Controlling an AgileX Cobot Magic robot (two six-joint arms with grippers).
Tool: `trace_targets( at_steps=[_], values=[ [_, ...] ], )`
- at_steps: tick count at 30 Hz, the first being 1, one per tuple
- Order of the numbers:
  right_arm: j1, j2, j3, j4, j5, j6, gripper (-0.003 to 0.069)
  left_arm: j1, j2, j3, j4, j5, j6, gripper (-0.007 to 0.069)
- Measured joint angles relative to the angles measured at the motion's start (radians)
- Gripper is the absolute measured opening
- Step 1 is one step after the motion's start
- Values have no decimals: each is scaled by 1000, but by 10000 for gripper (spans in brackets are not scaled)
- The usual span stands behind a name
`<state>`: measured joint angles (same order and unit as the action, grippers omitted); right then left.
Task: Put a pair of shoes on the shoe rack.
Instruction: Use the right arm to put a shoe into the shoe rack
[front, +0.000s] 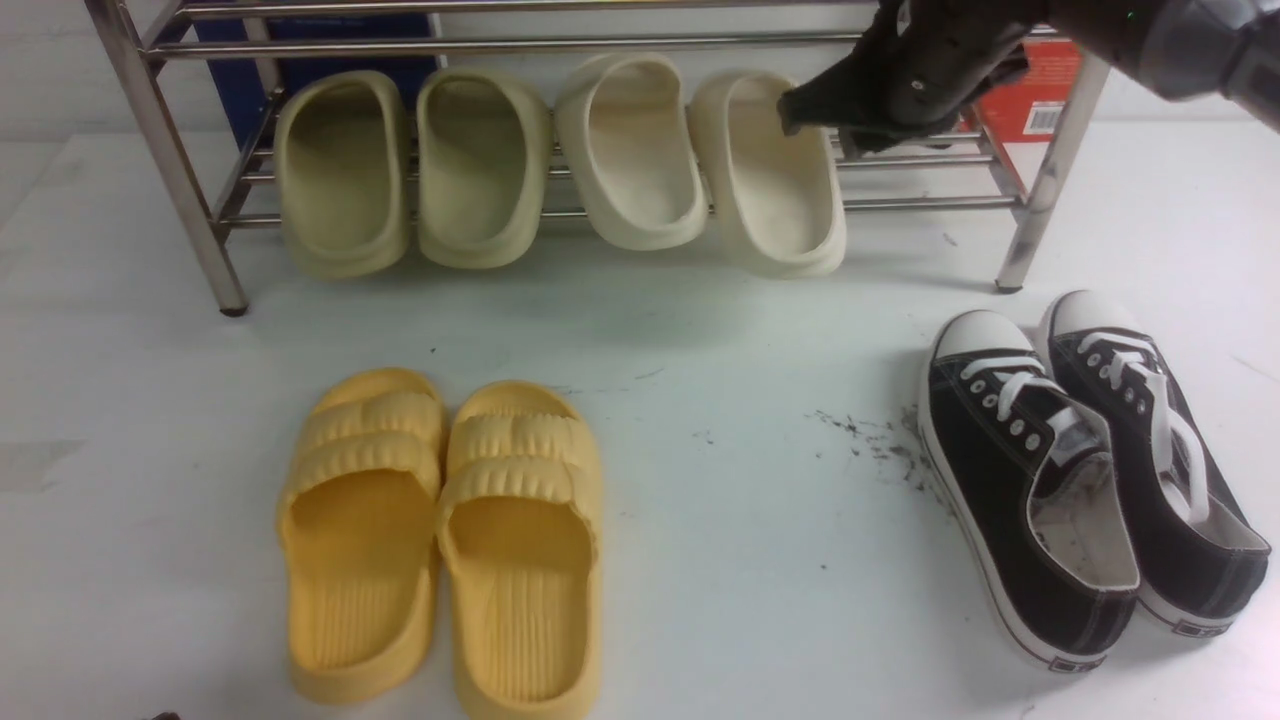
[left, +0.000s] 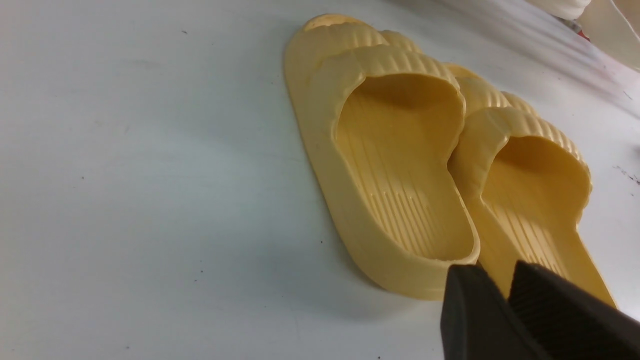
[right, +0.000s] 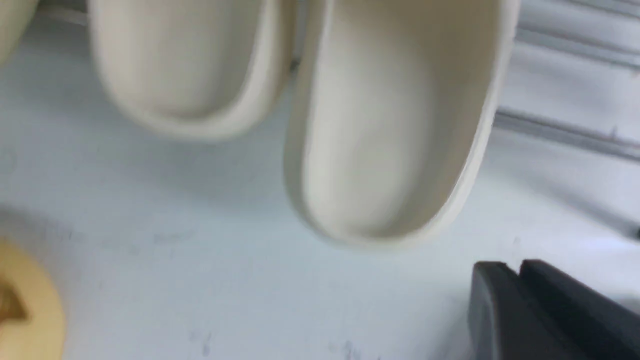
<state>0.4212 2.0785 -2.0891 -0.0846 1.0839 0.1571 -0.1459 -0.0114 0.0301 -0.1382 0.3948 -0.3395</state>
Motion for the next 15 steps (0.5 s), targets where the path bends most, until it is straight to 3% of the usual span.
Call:
trace_targets(
  at_steps=[3,6,10,15],
  values=[
    [6,-7,40,72,98,-39,1,0,0,0,0,0,0,134],
    [6,-1,116,109,90,-52,-3,0,0,0,0,0,0,134],
    [4,51,160,122,-80,-58,-3,0,0,0,0,0,0,134],
    [-12,98,159,140,-177,-58,-2,0,0,0,0,0,0,134]
  ],
)
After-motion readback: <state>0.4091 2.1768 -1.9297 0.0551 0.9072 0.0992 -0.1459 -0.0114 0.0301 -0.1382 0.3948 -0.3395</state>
